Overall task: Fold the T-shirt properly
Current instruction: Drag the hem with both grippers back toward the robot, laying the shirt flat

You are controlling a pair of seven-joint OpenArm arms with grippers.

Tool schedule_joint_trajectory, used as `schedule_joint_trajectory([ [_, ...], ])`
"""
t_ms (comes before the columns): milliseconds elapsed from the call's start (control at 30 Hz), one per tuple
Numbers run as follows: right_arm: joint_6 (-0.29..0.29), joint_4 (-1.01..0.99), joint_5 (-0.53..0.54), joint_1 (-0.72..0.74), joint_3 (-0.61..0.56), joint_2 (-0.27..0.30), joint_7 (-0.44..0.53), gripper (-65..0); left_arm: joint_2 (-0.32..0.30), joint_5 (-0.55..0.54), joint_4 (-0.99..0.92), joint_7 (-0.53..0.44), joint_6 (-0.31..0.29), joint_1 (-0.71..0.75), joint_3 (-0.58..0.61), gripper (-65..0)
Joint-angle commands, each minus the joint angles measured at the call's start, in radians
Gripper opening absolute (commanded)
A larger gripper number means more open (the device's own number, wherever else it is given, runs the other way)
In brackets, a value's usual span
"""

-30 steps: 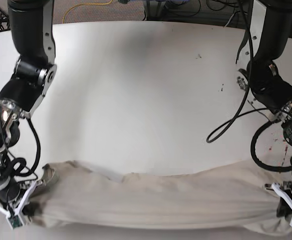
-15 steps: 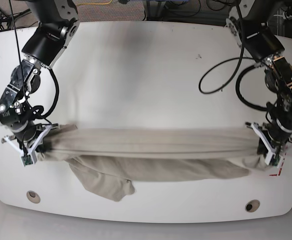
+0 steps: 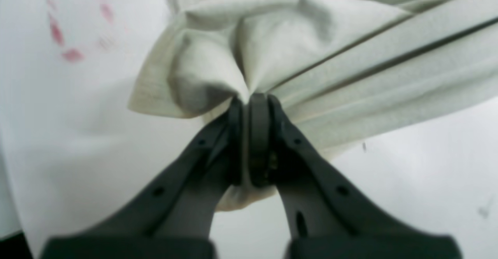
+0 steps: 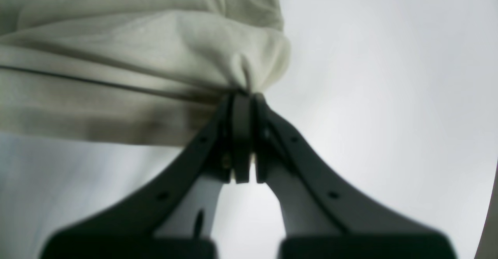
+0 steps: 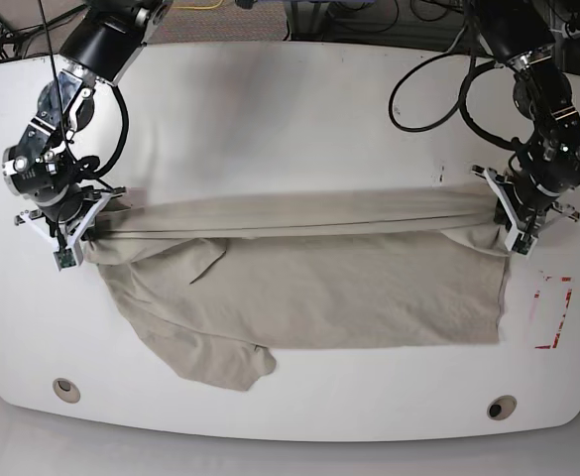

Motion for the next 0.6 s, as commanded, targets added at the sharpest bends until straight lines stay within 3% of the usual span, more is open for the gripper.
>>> schedule_joint_trajectory([
  [0, -0.015, 0.056, -0.017, -0.023, 0.007, 0.000, 0.013, -65.0, -0.039, 0.024, 0.020, -0.010, 0.010, 0.011, -0.010, -65.0],
  [567, -0.015, 0.099, -0.017, -0.238, 0.004, -0.053, 0.013, -65.0, -0.096, 0.031, 0.014, -0.010, 0.010, 0.134, -0.010, -65.0],
])
